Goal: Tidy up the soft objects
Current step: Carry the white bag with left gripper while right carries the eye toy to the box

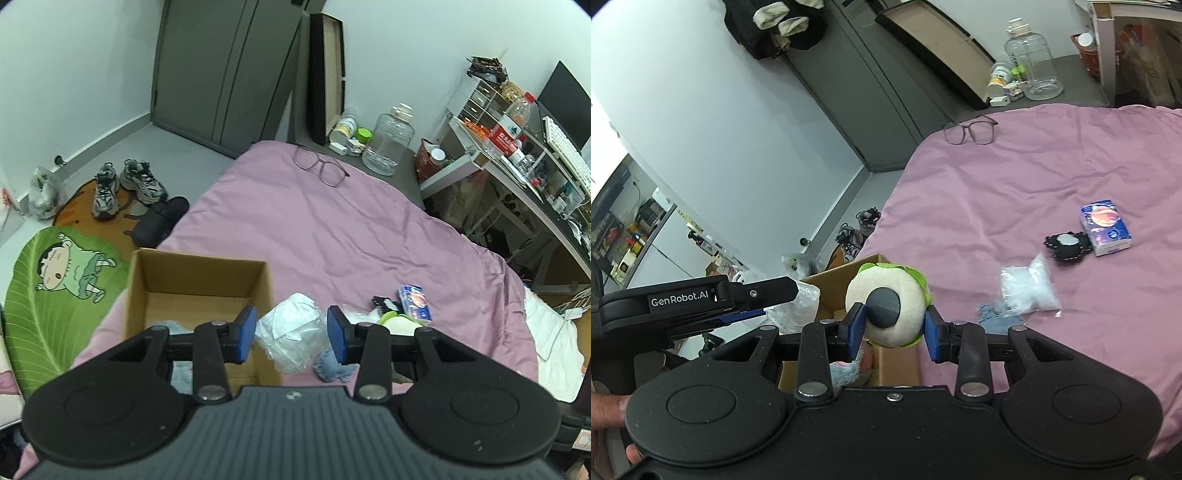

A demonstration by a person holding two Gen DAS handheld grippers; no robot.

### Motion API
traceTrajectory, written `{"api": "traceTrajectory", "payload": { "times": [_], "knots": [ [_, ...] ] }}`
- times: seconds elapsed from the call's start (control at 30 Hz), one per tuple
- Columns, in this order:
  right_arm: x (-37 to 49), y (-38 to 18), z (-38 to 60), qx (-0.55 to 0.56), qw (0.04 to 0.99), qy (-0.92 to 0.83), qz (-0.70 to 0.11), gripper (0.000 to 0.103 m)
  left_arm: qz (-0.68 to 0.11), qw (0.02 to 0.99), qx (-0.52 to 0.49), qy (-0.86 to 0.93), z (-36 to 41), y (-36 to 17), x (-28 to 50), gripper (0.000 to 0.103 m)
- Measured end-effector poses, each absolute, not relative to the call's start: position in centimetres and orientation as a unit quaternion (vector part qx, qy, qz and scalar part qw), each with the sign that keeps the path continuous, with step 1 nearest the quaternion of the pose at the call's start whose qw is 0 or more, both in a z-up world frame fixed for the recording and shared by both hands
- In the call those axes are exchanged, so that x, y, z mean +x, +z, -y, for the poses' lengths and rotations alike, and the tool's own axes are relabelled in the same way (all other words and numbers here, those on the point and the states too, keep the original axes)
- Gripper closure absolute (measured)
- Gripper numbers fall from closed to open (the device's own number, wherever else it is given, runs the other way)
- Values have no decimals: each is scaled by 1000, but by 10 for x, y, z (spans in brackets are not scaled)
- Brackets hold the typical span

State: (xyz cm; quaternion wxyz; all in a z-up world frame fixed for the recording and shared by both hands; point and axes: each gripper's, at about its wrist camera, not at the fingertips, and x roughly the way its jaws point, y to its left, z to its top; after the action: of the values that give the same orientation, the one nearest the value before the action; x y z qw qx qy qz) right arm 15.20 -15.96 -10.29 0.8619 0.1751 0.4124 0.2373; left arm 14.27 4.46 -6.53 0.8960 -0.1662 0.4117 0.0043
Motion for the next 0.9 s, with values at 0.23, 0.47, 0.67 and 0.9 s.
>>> {"api": "traceTrajectory", "payload": {
  "times": [0.23, 0.47, 0.67, 0.9],
  "knots": [
    [151, -105, 137, 163, 861, 239, -418, 70, -411, 897, -162, 21, -72, -65, 139, 62],
    [157, -109, 115, 158, 859, 242, -423, 70, -413, 896, -160, 30, -91, -73, 143, 62],
    [165, -115, 101, 150, 857, 235, -434, 69, -414, 894, -170, 26, -100, -87, 147, 62],
    [175, -122, 85, 138, 854, 230, -446, 69, -420, 887, -192, 24, -109, -103, 155, 62]
  ]
}}
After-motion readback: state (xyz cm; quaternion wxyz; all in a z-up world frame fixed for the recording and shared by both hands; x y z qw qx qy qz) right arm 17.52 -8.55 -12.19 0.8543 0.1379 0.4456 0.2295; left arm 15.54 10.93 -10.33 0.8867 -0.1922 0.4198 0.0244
